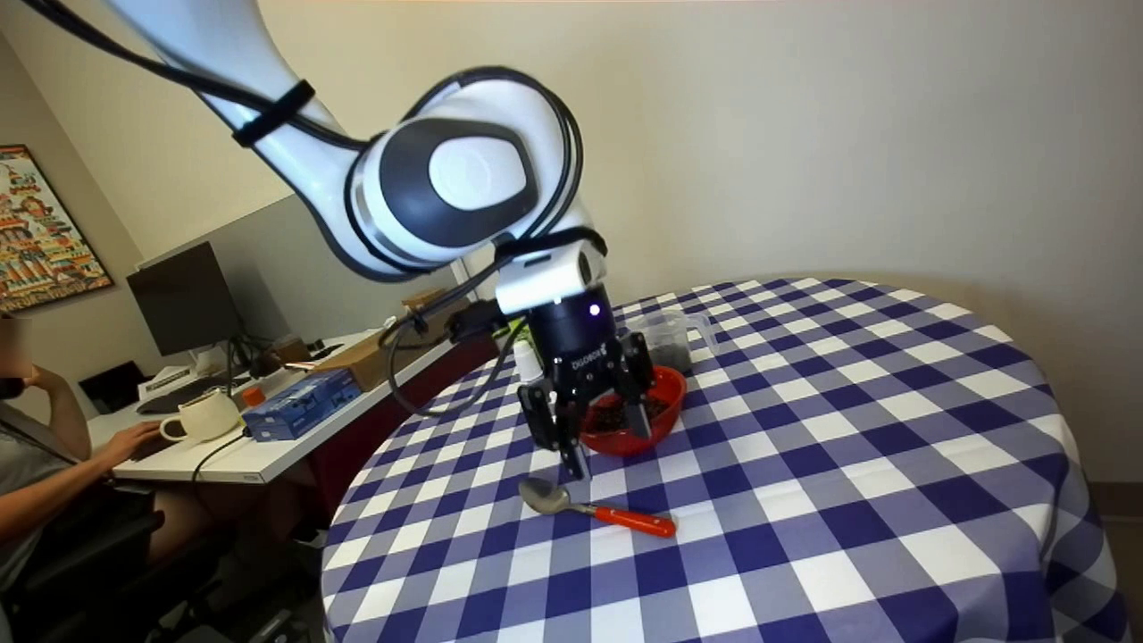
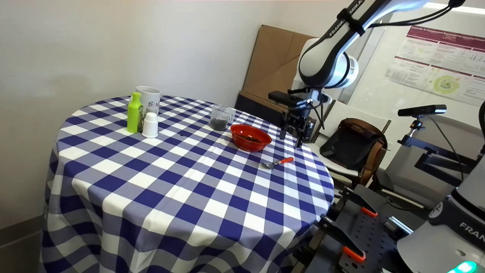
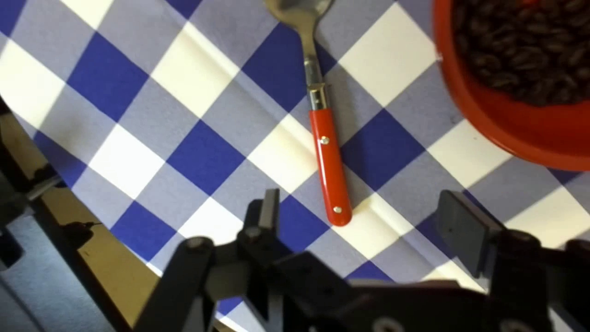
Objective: Put a spoonful of the things in the bowl into the jug
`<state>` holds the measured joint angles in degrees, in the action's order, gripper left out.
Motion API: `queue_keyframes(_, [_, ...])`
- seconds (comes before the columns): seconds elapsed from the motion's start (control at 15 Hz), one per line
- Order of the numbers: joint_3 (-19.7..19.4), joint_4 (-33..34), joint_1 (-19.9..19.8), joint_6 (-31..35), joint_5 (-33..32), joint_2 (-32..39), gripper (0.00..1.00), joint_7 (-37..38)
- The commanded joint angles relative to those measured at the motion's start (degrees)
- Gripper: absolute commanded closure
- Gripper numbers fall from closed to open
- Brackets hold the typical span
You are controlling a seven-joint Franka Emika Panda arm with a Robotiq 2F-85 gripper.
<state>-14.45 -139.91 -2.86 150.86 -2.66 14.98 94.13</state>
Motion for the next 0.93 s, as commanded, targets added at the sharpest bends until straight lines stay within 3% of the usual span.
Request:
queue_keyframes(0.0, [-0.3,0.9,-0.8,-8.3,4.6,-9.9,0.0,4.5])
queue_keyframes(0.13, [0.0,2.5,-1.5,-9.8,2.3,-13.1,0.0,6.8])
queue_keyframes(0.2, [0.7,4.0,-2.0,-13.4,-0.5,-14.3,0.0,2.4])
queue_keyframes(0.47, [3.6,10.1,-2.7,-22.8,2.0,-17.1,0.0,-11.3])
queue_keyframes(0.87, [8.5,16.1,-1.0,-31.0,1.6,-19.8,0.0,-23.8])
